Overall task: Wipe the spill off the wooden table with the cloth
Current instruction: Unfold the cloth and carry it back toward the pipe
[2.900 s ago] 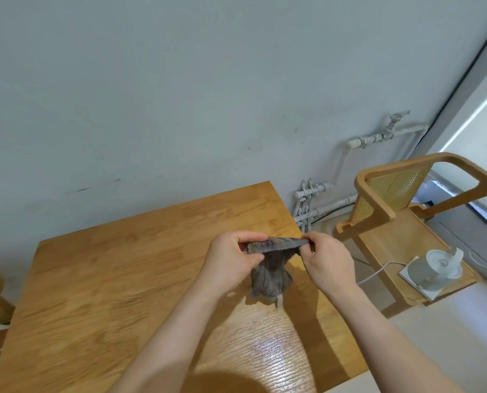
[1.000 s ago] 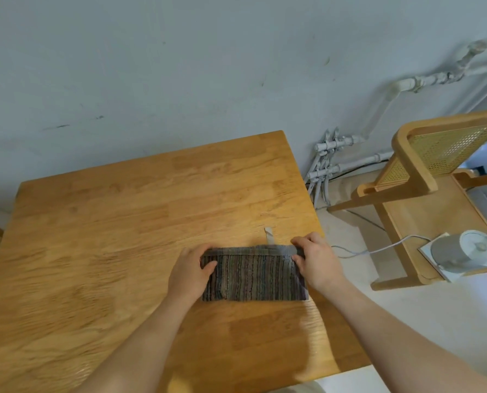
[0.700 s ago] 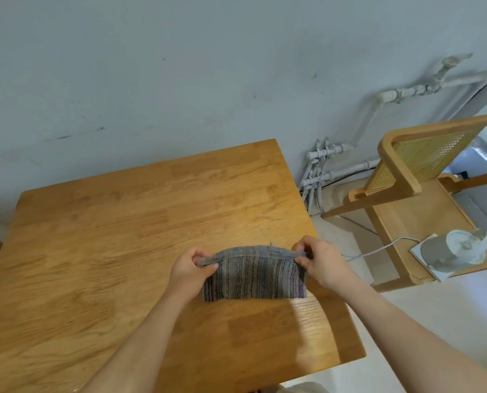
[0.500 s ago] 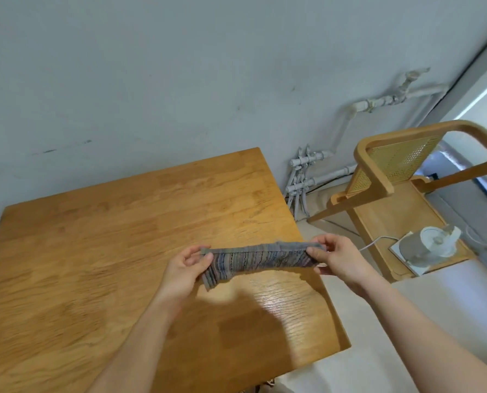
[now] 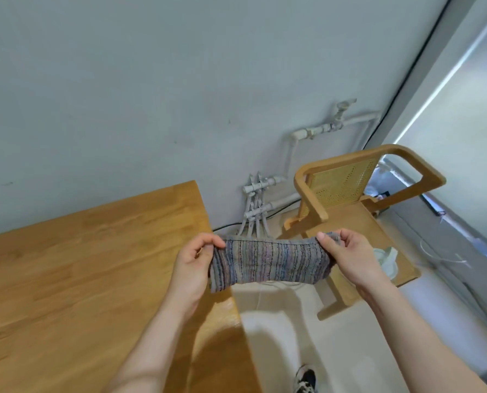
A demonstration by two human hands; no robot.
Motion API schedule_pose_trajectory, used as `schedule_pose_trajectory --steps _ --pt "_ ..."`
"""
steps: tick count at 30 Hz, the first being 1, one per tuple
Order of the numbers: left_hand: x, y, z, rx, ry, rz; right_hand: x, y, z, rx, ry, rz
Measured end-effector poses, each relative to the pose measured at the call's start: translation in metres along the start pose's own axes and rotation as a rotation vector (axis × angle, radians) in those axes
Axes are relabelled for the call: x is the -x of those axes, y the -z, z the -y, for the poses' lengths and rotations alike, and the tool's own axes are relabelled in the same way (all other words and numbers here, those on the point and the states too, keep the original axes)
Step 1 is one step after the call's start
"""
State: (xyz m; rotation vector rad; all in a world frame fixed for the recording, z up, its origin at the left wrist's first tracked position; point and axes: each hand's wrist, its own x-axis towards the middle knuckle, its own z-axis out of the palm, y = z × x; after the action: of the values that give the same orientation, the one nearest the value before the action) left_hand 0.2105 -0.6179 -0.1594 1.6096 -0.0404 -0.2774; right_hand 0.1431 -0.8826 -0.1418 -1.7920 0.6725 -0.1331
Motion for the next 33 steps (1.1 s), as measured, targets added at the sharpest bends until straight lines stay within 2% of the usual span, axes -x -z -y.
schedule_pose_trajectory --steps 3,5,10,12,20,24,28,33 --pt "-0.023 -0.066 0.005 -0.01 0.093 0.04 -0.038 0.049 0.001 0.204 0.041 -0.09" --pt "-0.039 -0.102 0.001 0.005 0.12 0.068 -0.062 0.079 0.001 0.194 0.03 -0.065" --pt "-0.082 -0.157 -0.013 0.029 0.134 0.131 -0.128 0.141 0.0 -0.035 -0.205 0.289" --pt "-0.104 -0.168 -0.019 0.004 0.112 0.16 -0.151 0.155 0.0 -0.019 -0.203 0.348" --pt "-0.218 -0.218 -0.031 -0.133 0.123 0.16 -0.288 0.163 0.036 0.253 0.012 0.086" --pt "-0.3 -0.245 -0.026 -0.042 0.149 0.138 -0.386 0.147 0.048 0.424 0.118 0.013" --pt "-0.381 -0.265 -0.011 0.031 0.186 0.055 -0.484 0.116 0.044 0.497 0.118 -0.03" --pt "-0.457 -0.277 0.012 0.104 0.279 0.025 -0.573 0.091 0.042 0.463 0.102 -0.088"
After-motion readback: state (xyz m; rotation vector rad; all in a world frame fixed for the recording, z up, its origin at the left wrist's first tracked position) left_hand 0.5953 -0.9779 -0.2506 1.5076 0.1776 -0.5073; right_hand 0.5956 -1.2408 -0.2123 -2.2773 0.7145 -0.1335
